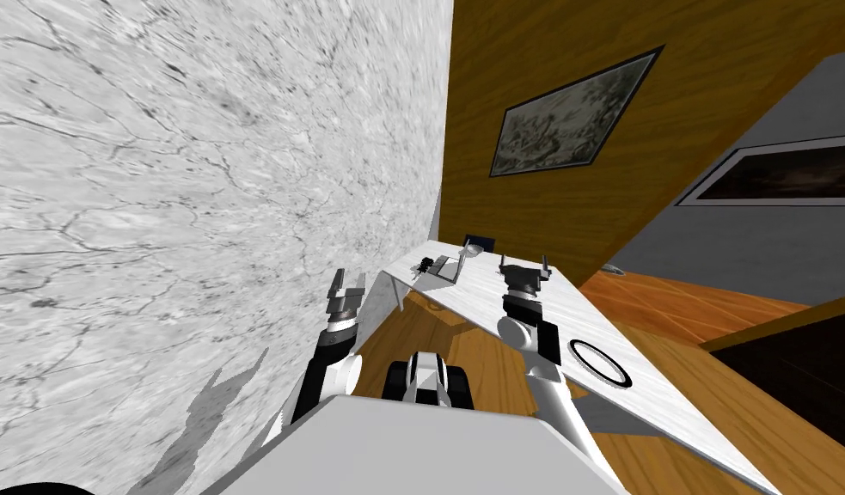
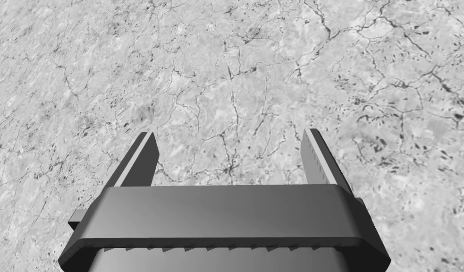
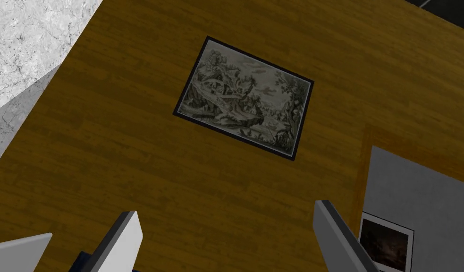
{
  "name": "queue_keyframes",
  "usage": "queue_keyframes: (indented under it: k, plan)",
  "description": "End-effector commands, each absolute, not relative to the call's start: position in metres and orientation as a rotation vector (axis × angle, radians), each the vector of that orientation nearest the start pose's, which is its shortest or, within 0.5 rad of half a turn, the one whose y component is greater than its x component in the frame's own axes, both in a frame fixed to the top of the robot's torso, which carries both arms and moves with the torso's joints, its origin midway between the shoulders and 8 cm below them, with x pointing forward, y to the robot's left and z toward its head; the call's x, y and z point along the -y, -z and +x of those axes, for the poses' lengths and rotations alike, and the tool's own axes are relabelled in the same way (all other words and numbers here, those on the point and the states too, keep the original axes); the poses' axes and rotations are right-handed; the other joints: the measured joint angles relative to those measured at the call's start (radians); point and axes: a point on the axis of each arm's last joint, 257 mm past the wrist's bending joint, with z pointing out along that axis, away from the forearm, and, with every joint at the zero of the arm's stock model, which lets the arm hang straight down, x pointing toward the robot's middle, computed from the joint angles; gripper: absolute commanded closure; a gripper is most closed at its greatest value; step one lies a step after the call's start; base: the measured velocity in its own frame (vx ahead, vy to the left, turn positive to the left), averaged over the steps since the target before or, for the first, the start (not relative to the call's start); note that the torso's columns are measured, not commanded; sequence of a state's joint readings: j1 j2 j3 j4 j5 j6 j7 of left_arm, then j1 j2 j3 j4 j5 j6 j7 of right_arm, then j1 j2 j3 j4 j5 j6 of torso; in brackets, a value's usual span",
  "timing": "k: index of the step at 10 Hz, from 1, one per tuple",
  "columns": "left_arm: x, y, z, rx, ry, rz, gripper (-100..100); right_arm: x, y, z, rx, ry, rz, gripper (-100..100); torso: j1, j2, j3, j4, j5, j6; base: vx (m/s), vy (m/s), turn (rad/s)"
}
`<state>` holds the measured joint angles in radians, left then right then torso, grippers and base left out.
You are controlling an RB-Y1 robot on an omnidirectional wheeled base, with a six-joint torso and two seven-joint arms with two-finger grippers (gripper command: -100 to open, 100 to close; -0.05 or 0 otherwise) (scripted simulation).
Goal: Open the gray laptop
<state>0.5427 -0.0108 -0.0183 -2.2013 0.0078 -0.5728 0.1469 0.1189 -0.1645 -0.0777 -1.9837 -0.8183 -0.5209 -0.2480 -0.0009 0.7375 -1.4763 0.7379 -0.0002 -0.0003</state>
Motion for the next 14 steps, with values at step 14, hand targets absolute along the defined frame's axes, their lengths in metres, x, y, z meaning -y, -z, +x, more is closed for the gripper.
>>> queue_keyframes:
  k: [14]
  plan:
    - [-0.281,0.011,0.343,-0.583,1.434,-0.766,0,0.428,0.007,0.489,0.506,-2.312,1.308,-100,0.001,0.001,0.000,0.000,0.000,0.001,-0.009,-0.033,0.108]
